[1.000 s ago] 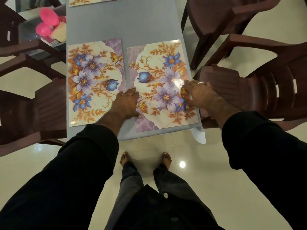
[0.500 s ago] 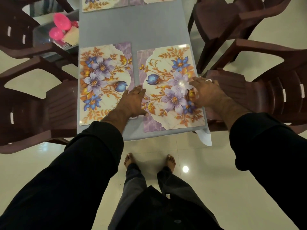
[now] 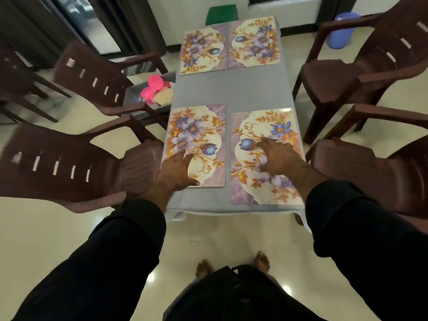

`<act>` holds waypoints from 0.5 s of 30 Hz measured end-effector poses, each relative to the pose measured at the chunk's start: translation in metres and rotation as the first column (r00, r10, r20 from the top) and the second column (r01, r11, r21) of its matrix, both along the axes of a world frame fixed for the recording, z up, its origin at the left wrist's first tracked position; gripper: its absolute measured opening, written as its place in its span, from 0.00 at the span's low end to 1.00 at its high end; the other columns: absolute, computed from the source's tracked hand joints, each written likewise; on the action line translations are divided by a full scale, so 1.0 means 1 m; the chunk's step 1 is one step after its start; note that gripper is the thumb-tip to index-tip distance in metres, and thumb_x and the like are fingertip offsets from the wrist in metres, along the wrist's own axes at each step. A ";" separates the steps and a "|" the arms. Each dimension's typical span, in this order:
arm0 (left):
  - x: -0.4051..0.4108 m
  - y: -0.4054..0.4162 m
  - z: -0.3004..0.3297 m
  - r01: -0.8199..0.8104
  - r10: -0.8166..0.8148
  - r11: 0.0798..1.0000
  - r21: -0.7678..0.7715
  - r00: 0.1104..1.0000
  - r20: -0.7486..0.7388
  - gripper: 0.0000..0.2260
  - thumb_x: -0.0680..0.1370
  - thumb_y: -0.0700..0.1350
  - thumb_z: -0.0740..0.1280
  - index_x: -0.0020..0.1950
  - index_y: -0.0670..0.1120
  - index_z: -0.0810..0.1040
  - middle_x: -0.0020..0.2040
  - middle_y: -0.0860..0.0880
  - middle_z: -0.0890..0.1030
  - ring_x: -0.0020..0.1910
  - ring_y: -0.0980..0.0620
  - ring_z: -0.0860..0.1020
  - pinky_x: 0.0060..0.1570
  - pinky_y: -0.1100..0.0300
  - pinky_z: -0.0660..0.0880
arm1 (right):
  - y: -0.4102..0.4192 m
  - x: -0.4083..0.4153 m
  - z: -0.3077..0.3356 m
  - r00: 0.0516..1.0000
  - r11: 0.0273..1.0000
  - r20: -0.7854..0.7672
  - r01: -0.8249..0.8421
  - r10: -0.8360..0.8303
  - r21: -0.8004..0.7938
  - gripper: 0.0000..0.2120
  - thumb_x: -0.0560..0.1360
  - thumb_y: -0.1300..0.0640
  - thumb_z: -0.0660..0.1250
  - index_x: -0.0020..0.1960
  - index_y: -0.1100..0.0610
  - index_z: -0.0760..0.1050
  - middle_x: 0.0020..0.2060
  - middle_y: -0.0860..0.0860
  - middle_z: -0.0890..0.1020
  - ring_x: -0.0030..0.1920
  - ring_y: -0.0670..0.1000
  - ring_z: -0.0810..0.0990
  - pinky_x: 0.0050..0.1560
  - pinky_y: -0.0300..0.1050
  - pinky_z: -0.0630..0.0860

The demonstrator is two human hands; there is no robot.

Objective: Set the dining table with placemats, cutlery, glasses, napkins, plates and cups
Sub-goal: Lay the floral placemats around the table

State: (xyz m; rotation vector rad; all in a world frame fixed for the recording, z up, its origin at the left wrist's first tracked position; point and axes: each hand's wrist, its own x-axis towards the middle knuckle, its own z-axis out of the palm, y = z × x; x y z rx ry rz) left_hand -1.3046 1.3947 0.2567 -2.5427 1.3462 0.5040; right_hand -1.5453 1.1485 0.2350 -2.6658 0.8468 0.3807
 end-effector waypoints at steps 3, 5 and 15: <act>0.003 0.039 0.001 -0.053 0.053 0.998 0.019 0.998 -0.024 0.51 0.72 0.69 0.76 0.86 0.52 0.55 0.87 0.44 0.56 0.82 0.39 0.62 0.79 0.43 0.62 | 0.047 0.027 -0.005 0.996 0.996 -0.008 -0.093 0.093 0.018 0.45 0.72 0.41 0.76 0.83 0.50 0.59 0.83 0.52 0.60 0.79 0.58 0.65 0.73 0.59 0.69; 0.008 0.069 0.001 -0.100 0.101 0.995 0.029 0.994 -0.037 0.51 0.72 0.69 0.75 0.87 0.53 0.54 0.87 0.44 0.55 0.82 0.40 0.62 0.79 0.44 0.61 | 0.079 0.047 -0.008 0.990 0.989 0.001 -0.142 0.142 0.029 0.45 0.72 0.42 0.77 0.82 0.49 0.60 0.83 0.52 0.59 0.79 0.57 0.66 0.73 0.59 0.69; 0.077 0.279 -0.024 -0.357 0.354 0.934 -0.013 0.931 -0.089 0.49 0.71 0.68 0.76 0.85 0.55 0.57 0.87 0.47 0.54 0.84 0.42 0.59 0.79 0.39 0.63 | 0.254 0.182 -0.009 0.941 0.939 0.001 -0.338 0.339 0.065 0.45 0.73 0.38 0.76 0.83 0.48 0.60 0.83 0.51 0.60 0.80 0.57 0.62 0.77 0.53 0.60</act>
